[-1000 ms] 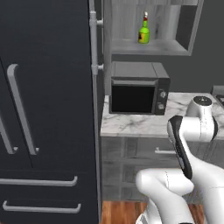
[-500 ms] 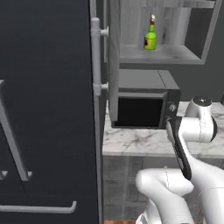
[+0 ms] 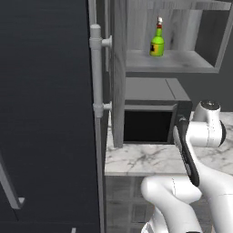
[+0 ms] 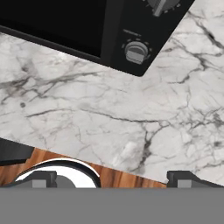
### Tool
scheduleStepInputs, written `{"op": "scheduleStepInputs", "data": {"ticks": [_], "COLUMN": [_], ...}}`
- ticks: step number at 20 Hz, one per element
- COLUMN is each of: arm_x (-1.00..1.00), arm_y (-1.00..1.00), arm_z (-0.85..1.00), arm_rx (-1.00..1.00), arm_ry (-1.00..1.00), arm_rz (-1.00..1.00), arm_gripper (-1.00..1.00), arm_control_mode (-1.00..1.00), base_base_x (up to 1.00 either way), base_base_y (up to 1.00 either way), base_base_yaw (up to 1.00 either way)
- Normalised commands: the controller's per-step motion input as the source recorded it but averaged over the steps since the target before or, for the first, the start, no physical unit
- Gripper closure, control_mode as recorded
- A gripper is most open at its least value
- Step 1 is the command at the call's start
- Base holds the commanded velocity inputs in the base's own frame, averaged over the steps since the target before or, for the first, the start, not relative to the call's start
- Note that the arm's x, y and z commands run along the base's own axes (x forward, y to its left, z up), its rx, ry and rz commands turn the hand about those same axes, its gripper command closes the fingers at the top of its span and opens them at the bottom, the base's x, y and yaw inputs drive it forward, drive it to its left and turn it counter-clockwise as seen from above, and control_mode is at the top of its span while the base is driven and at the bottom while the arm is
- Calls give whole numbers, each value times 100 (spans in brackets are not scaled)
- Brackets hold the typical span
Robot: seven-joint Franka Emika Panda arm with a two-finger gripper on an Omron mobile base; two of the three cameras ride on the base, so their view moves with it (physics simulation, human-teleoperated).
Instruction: Move the cutting board and knife to the sink. Then move spray from the cabinet to the counter.
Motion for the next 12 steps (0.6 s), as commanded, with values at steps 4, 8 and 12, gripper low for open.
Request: {"op": "scheduleStepInputs", "data": {"ticks": [4,8,12], "arm_x": [0,0,0], "arm_y": [0,0,0], "arm_z": [0,0,0], "arm_rx": [0,0,0], "arm_ry": [0,0,0], "arm_rz": [0,0,0], "arm_gripper": [-100,-100,-100], "arm_control_mode": [100,100,100], "base_base_x": [43,44,51], "base_base_y": [5,5,7], "base_base_yaw": [0,0,0]}}
